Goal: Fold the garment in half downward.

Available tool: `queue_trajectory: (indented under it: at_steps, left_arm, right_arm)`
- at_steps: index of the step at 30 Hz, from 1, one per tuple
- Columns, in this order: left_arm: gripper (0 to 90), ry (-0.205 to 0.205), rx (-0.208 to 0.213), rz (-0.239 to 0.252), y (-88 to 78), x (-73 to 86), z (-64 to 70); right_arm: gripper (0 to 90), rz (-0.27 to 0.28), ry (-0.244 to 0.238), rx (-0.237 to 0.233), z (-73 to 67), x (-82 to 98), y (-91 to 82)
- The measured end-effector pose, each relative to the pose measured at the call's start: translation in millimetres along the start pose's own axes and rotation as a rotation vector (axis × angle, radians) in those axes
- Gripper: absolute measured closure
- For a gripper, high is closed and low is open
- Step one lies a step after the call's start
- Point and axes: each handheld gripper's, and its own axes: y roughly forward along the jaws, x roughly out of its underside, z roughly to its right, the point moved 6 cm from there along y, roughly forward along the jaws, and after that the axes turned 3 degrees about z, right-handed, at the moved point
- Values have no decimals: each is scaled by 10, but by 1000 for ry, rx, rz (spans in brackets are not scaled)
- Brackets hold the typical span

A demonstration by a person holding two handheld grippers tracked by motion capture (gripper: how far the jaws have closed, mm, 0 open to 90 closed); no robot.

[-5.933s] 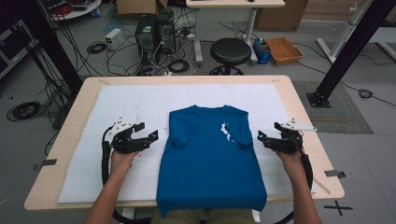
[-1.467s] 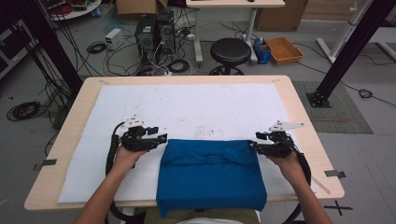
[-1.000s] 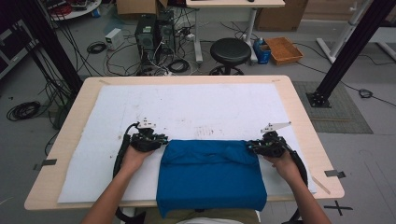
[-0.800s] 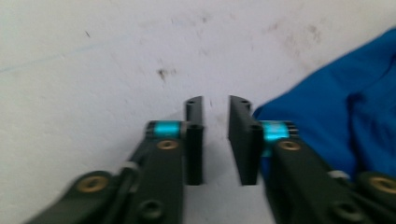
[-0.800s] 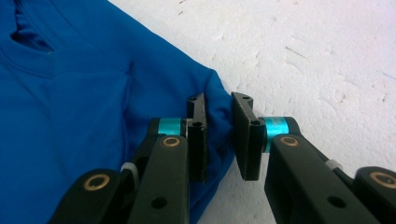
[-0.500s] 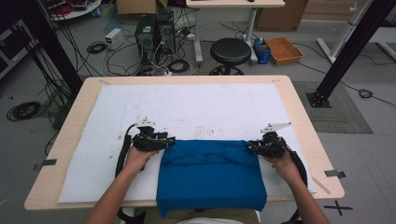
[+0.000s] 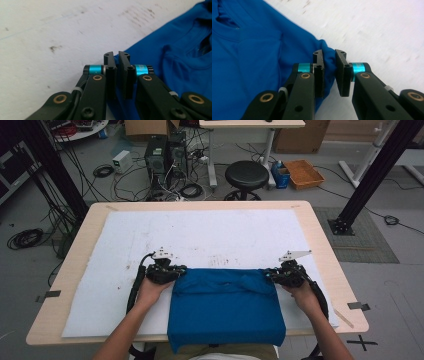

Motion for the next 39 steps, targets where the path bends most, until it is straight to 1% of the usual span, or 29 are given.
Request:
queue_trajectory:
  at_steps: [1,2,4,5,6,7,11,12,13,14,16,17,19,20,21,23,24,25,26,27,28,29,30,32,33,34,35,37,39]
  left_arm:
    - [849,-51,0,42,4,-64,-72]
    - [849,-51,0,42,4,-64,-72]
    - [848,-89,-19,83,49,-196,-194]
    - [849,-89,-19,83,49,-196,-194]
    - [849,-93,-45,101,90,-292,-265]
    - [848,-93,-45,101,90,-292,-265]
    - [845,-111,-106,136,155,-409,-410]
    - [775,-110,-106,143,160,-408,-420]
    - [701,-107,-104,143,159,-407,-412]
    - [648,-79,-93,148,128,-412,-378]
    - [613,-65,-87,161,102,-423,-342]
    - [598,-43,-73,174,77,-436,-304]
    - [587,-9,0,206,36,-481,-178]
    - [587,-9,0,206,36,-481,-178]
    - [587,-6,28,206,50,-484,-132]
    - [587,22,41,165,145,-456,-66]
    - [586,23,44,119,249,-413,-43]
    - [584,23,44,119,249,-413,-43]
    - [580,7,44,71,365,-362,-30]
    - [580,7,44,71,365,-362,-30]
    - [580,0,46,59,404,-347,-20]
    - [580,2,47,48,426,-337,-16]
    - [580,7,52,39,457,-327,-1]
    - [583,11,45,23,502,-317,16]
    - [673,22,38,9,520,-308,19]
    - [752,41,21,-14,536,-298,33]
    - [821,41,21,-14,536,-298,33]
    - [866,80,14,-14,525,-311,70]
    - [868,90,36,4,494,-334,101]
  right_arm:
    - [799,9,1,8,18,-26,10]
    - [800,22,-5,21,50,-69,29]
    - [800,49,-1,38,111,-173,86]
    - [800,49,-1,38,111,-173,86]
    - [800,61,-6,68,189,-301,173]
    - [800,61,-6,68,189,-301,173]
    - [797,81,-11,110,327,-492,300]
    - [782,82,4,116,349,-504,321]
    - [646,70,31,114,381,-485,353]
    - [562,56,43,125,391,-465,349]
    - [532,56,52,126,396,-447,335]
    - [497,90,67,116,364,-433,262]
    - [488,129,48,109,312,-457,181]
    - [488,142,48,93,266,-478,151]
    - [488,142,48,93,266,-478,151]
    - [492,145,24,25,136,-528,151]
    - [501,116,-12,-7,21,-573,223]
    - [501,116,-12,-7,21,-573,223]
    - [501,71,-24,-34,-58,-611,336]
    - [501,71,-24,-34,-58,-611,336]
    - [501,32,-19,-50,-94,-636,464]
    - [501,32,-19,-50,-94,-636,464]
    - [516,-6,-10,-64,-115,-648,585]
    - [535,-19,-8,-63,-124,-648,622]
    - [639,-55,-27,-60,-130,-620,722]
    - [717,-55,-38,-51,-127,-614,732]
    - [717,-55,-38,-51,-127,-614,732]
    - [831,-40,-47,-55,-119,-628,699]
    - [849,-10,-84,-64,-141,-650,616]
